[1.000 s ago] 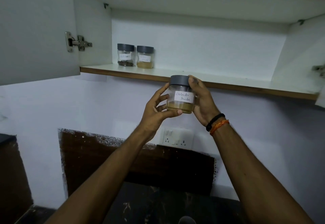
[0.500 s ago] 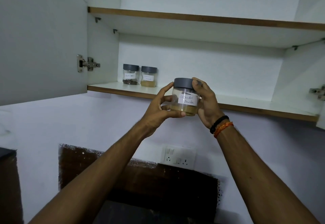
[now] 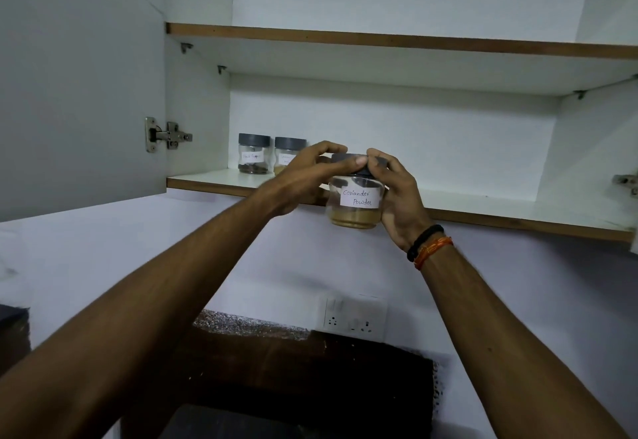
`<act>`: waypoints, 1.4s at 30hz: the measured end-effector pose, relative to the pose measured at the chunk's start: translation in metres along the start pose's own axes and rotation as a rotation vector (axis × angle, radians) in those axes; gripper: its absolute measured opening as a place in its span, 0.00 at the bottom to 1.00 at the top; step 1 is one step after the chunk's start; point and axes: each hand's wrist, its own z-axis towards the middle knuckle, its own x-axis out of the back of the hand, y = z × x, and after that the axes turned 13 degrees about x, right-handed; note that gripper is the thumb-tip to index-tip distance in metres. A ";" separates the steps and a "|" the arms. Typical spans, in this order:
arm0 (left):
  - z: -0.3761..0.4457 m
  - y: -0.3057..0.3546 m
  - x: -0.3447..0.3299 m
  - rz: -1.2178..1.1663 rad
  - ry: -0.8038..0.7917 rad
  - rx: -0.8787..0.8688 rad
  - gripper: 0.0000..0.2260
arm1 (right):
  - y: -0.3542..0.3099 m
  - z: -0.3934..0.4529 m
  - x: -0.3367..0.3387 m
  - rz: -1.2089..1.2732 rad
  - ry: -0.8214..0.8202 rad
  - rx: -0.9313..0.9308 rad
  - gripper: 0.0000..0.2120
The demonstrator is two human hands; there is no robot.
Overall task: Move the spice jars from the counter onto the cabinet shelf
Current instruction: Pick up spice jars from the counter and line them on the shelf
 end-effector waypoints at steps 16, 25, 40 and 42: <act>0.058 0.001 0.017 0.025 0.024 -0.100 0.21 | 0.023 0.034 0.014 -0.222 0.090 0.061 0.23; 0.099 0.008 0.040 0.040 0.113 -0.152 0.15 | 0.054 0.046 0.047 -1.332 0.042 0.335 0.17; 0.174 -0.028 0.066 0.106 0.098 -0.093 0.14 | 0.081 0.042 0.055 -1.750 0.151 0.533 0.21; 0.181 -0.034 0.069 0.117 0.083 -0.096 0.13 | 0.083 0.043 0.056 -1.761 0.175 0.566 0.20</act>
